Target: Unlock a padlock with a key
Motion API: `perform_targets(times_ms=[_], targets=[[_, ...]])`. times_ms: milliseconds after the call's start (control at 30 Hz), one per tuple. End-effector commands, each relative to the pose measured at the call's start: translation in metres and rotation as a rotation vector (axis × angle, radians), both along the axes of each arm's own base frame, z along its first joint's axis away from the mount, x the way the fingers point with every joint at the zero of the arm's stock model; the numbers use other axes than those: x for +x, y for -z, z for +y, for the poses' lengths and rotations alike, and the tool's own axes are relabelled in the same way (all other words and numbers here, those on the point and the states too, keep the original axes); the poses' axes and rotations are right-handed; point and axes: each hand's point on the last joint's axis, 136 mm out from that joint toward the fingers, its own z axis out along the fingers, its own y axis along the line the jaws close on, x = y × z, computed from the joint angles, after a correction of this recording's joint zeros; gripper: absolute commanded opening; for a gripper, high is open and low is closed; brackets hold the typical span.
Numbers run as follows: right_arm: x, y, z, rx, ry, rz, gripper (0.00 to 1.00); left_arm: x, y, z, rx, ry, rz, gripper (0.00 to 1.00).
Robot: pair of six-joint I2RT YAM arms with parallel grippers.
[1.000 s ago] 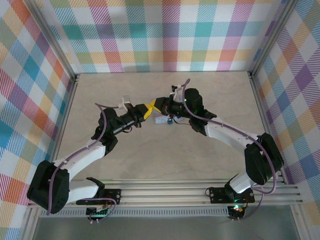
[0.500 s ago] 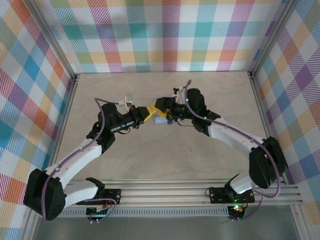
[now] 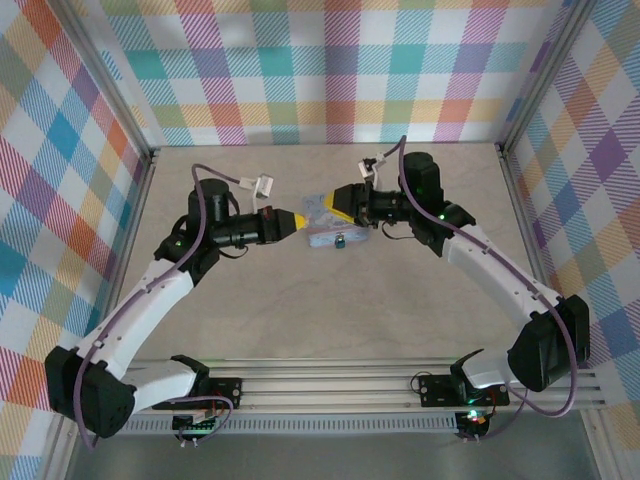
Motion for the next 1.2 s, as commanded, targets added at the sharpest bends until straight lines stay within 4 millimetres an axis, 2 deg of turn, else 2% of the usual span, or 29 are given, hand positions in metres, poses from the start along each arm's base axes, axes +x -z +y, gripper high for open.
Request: perform_targets(times_ms=[0, 300, 500, 1000, 1067, 1133, 1167], targets=[[-0.017, -0.003, 0.008, -0.017, -0.108, -0.026, 0.34, -0.006, -0.004, -0.002, 0.005, 0.067, 0.004, 0.00], [-0.018, 0.020, 0.020, -0.113, -0.124, 0.031, 0.33, -0.009, -0.006, -0.003, -0.007, 0.080, 0.005, 0.00], [-0.017, 0.019, 0.030, -0.104, -0.148, 0.039, 0.32, -0.009, -0.006, -0.003, -0.006, 0.073, 0.008, 0.00], [-0.015, 0.024, 0.036, -0.100, -0.166, 0.060, 0.14, -0.004, 0.000, -0.003, -0.004, 0.061, 0.026, 0.00], [-0.015, 0.025, 0.036, -0.104, -0.164, 0.063, 0.17, -0.003, 0.002, -0.003, 0.002, 0.054, 0.031, 0.00], [-0.014, 0.026, 0.035, -0.114, -0.153, 0.068, 0.31, -0.002, 0.004, -0.002, 0.005, 0.050, 0.036, 0.00], [-0.014, 0.027, 0.034, -0.119, -0.148, 0.068, 0.34, -0.002, 0.005, -0.002, 0.007, 0.049, 0.040, 0.00]])
